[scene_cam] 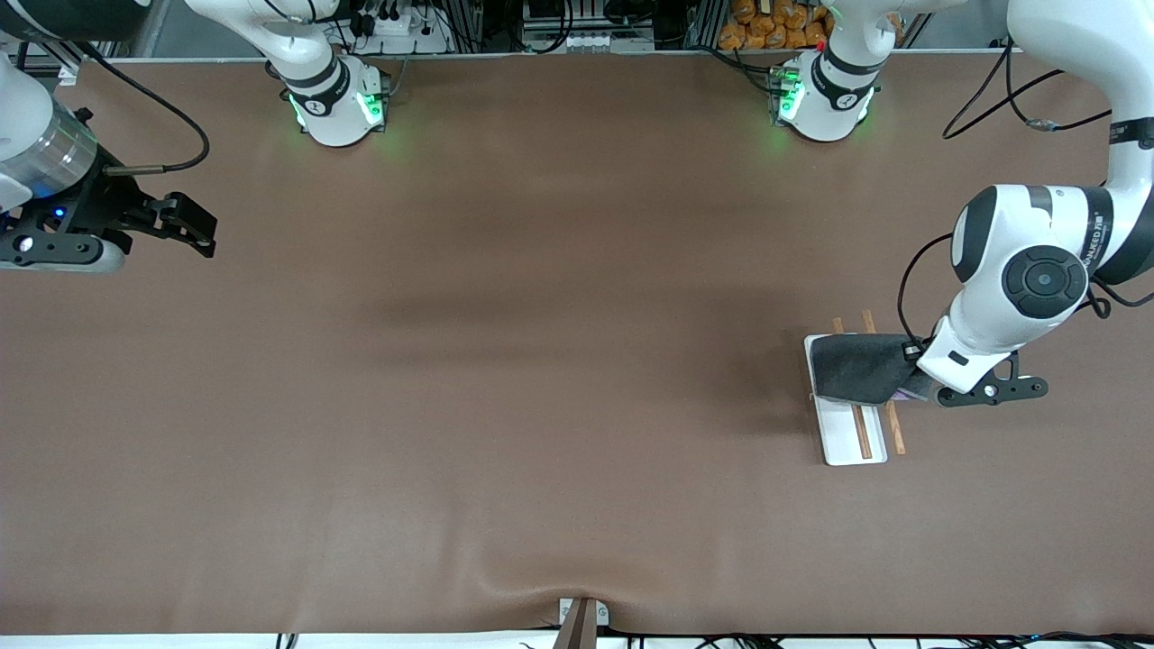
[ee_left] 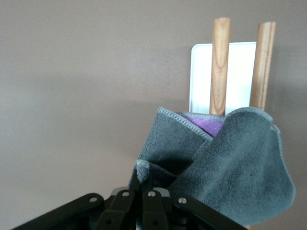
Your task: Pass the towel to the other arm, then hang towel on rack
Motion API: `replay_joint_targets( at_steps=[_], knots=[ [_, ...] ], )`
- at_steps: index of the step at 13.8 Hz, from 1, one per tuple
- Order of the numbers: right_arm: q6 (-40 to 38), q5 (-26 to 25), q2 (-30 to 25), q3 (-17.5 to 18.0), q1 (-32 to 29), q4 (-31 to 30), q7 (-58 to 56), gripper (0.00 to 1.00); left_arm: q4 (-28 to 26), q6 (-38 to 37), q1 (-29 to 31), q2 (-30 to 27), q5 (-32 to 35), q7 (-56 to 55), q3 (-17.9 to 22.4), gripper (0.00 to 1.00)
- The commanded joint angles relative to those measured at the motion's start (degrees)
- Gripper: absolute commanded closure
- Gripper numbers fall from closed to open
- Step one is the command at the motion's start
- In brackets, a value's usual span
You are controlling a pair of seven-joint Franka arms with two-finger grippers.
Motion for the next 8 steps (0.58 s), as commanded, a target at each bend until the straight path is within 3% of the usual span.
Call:
replay_joint_targets(
  at_steps=[1, 3, 6, 8],
  knots=[
    [-1.0, -0.4, 0.9, 0.2, -2.1, 1.8, 0.2, 0.0, -0.3, 0.8, 1.1, 0.7, -2.8, 0.3, -0.5, 0.93],
    [-1.1, -0.5, 0.8, 0.0, -2.2, 1.8, -0.1, 0.0, -0.3, 0.9, 2.2, 1.2, -4.3, 0.3, -0.4, 0.92],
    [-1.1, -0.2, 0.9, -4.4, -1.5, 1.8, -4.7, 0.0, -0.3, 1.0, 2.3, 1.7, -4.4, 0.3, -0.4, 0.92],
    [-1.1, 0.5, 0.8, -4.4, -1.1, 1.7, -4.6, 0.0, -0.3, 1.0, 2.3, 1.8, -4.4, 0.3, -0.4, 0.92]
  ],
)
